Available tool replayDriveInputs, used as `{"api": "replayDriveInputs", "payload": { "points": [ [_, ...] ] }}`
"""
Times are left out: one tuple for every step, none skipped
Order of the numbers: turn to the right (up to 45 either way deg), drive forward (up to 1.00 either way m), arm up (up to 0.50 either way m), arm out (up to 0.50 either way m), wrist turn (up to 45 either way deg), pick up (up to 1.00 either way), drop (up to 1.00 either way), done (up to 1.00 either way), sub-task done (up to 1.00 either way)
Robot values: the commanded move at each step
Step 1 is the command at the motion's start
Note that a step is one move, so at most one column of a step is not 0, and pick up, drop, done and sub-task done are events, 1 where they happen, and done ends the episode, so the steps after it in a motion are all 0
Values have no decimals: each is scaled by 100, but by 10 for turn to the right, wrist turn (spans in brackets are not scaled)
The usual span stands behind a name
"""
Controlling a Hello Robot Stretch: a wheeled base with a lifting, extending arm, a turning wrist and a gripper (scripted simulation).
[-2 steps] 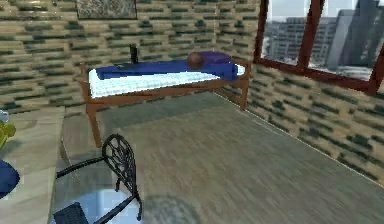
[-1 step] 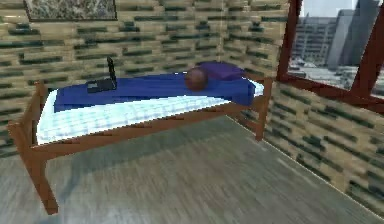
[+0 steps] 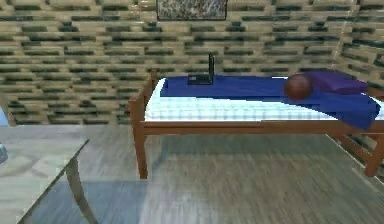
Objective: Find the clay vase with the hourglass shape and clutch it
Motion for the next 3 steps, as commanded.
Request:
{"api": "replayDriveInputs", "payload": {
  "points": [
    [0, 25, 0, 0, 0, 0, 0, 0, 0],
    [-390, 0, 0, 0, 0, 0, 0, 0, 0],
    [0, 65, 0, 0, 0, 0, 0, 0, 0]
  ]
}}
